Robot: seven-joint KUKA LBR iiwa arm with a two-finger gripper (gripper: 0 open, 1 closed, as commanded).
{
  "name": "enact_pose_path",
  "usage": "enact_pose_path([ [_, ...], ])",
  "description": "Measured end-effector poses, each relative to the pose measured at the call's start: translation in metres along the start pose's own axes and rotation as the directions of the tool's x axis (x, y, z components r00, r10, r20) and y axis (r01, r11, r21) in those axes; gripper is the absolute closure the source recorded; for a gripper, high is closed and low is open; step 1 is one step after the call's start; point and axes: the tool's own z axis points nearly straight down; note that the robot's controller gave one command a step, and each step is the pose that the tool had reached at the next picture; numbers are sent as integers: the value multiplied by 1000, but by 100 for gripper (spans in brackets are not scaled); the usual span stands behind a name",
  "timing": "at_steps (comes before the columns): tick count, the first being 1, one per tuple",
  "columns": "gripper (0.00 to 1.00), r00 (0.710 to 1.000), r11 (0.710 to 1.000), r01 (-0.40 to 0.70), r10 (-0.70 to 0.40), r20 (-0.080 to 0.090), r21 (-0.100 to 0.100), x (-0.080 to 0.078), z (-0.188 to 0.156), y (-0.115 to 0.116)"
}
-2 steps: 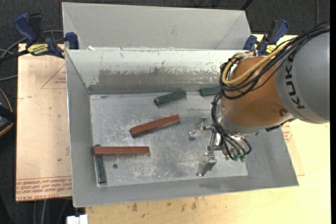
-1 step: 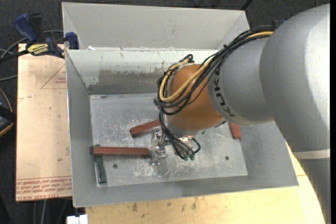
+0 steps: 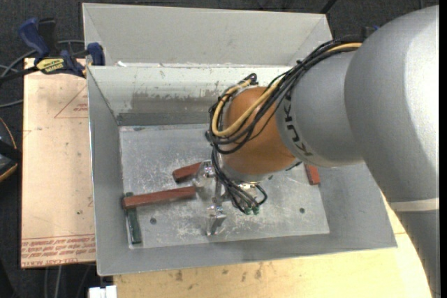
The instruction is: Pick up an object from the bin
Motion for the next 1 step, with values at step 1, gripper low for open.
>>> enact_pose_path([
  [1,0,1000,1000,0,0,0,0,0,0,0],
])
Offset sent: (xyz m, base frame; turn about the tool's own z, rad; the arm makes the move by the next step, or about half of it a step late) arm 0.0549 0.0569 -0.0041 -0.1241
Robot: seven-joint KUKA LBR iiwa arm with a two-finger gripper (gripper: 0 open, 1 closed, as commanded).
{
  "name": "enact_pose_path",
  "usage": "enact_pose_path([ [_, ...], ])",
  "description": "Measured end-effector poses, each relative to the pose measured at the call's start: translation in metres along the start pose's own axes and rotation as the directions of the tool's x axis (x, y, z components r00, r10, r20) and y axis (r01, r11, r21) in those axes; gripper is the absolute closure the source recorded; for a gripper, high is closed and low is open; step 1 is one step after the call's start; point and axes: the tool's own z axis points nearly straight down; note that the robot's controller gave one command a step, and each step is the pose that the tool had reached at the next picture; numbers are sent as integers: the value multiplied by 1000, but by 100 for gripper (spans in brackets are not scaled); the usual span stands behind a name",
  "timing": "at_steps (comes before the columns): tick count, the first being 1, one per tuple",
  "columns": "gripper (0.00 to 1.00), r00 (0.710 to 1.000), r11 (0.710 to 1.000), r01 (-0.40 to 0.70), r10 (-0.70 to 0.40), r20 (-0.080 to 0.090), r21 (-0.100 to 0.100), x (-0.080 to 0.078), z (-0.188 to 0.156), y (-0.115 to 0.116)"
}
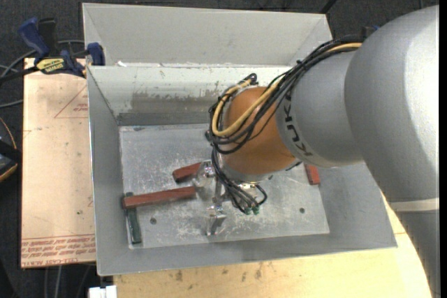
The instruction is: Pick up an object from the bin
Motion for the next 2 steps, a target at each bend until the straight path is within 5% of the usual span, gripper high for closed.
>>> enact_pose_path([
  [1,0,998,998,56,-56,-16,7,-29,1,19],
  [2,100,995,995,104,-104,4,-1,-69,-3,44],
])
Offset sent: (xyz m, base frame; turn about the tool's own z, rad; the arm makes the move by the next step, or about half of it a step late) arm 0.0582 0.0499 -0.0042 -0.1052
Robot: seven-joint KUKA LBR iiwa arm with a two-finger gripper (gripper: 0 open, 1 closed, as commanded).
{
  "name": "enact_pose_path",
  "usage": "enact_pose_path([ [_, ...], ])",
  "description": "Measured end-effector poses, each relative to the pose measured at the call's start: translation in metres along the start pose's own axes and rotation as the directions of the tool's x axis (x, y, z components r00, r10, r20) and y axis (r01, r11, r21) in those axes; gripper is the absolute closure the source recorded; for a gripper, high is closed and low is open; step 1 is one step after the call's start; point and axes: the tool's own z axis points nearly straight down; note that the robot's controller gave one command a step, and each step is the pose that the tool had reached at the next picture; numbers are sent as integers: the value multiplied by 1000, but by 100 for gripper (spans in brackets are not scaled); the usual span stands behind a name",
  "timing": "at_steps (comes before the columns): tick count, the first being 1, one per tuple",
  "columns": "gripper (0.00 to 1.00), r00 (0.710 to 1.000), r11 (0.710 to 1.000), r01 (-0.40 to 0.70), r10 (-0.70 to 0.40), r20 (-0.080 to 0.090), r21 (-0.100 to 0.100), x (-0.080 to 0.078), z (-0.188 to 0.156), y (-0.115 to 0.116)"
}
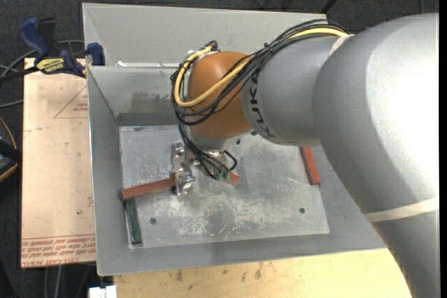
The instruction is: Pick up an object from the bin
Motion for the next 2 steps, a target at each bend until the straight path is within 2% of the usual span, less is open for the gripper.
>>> enact_pose_path([
  [1,100,1000,1000,0,0,0,0,0,0,0],
  [2,100,1000,1000,-14,14,-1,2,-24,-181,8],
])
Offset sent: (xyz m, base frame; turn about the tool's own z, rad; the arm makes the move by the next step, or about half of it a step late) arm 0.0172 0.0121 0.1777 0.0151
